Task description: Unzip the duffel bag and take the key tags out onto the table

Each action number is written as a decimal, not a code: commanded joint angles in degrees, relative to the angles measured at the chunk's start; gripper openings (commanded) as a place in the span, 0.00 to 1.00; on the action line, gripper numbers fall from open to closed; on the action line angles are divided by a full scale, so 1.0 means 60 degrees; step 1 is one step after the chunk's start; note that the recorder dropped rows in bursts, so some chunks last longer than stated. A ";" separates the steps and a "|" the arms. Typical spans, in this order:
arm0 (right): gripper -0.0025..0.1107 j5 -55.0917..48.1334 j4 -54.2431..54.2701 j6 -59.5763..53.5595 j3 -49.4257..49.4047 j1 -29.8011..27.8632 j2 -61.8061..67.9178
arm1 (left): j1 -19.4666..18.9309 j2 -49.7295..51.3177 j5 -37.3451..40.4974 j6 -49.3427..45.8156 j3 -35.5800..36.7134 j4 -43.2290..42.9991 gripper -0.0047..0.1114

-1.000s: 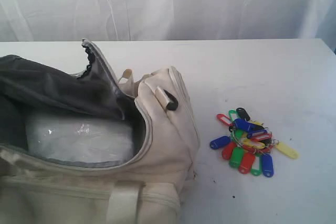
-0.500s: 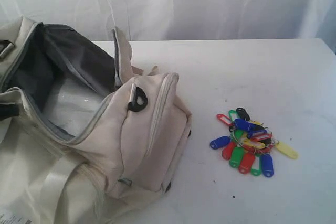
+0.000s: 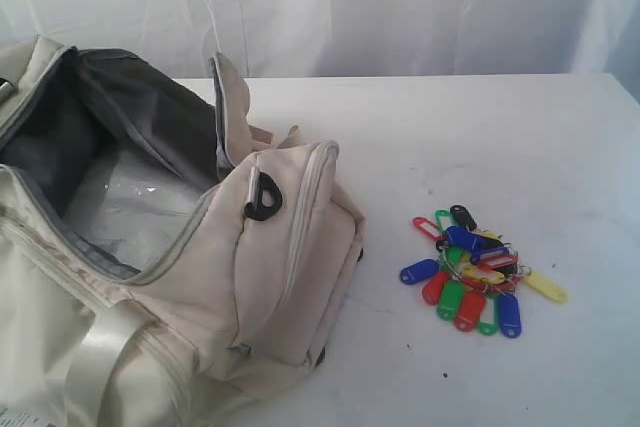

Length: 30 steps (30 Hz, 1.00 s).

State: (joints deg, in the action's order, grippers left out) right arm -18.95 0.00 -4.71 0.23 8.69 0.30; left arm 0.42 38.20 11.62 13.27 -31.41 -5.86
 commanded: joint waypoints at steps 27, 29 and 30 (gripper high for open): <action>0.02 0.0099 0.0000 -0.0105 -0.0039 0.0039 -0.0050 | 0.0047 -0.3816 0.0927 -0.0593 0.1795 0.0772 0.04; 0.02 0.0099 0.0000 -0.0105 -0.0039 0.0039 -0.0050 | 0.0030 -0.3816 0.1443 -0.1120 0.1795 0.0321 0.04; 0.02 0.0099 0.0000 -0.0105 -0.0039 0.0039 -0.0050 | 0.0029 -0.3816 0.1749 -0.1456 0.1795 0.0066 0.04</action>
State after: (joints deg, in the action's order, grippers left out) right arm -18.95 0.00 -4.71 0.23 8.69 0.30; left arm 0.42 15.69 18.09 8.52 -21.07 -1.93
